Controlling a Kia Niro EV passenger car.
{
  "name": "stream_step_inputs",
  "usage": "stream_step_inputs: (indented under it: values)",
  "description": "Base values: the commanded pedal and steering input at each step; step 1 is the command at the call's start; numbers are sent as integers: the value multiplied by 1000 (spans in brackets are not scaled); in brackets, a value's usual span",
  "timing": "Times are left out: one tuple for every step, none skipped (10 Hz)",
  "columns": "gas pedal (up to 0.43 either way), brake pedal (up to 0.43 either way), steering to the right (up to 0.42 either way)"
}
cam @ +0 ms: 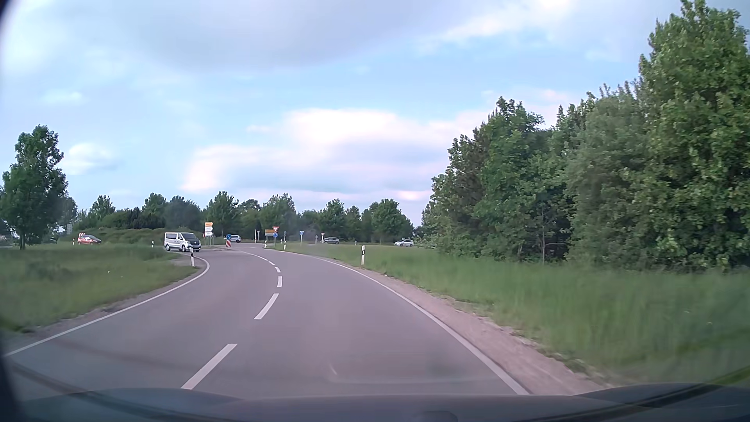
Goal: Follow the waypoints while adhering to traffic rules and regulations
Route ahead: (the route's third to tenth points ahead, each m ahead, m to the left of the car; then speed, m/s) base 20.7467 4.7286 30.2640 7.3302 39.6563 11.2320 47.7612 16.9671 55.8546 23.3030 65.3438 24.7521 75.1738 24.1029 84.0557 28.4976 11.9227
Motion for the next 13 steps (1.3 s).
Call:
stream_step_inputs:
  values:
    - [0, 0, -65]
    - [0, 0, -65]
    - [0, 0, -65]
    - [0, 0, -65]
    - [0, 0, -64]
    - [0, 0, -62]
    - [0, 0, -60]
    - [0, 0, -58]
    - [0, 0, -58]
    - [0, 0, -56]
    - [0, 0, -56]
    - [0, 0, -56]
    - [20, 0, -55]
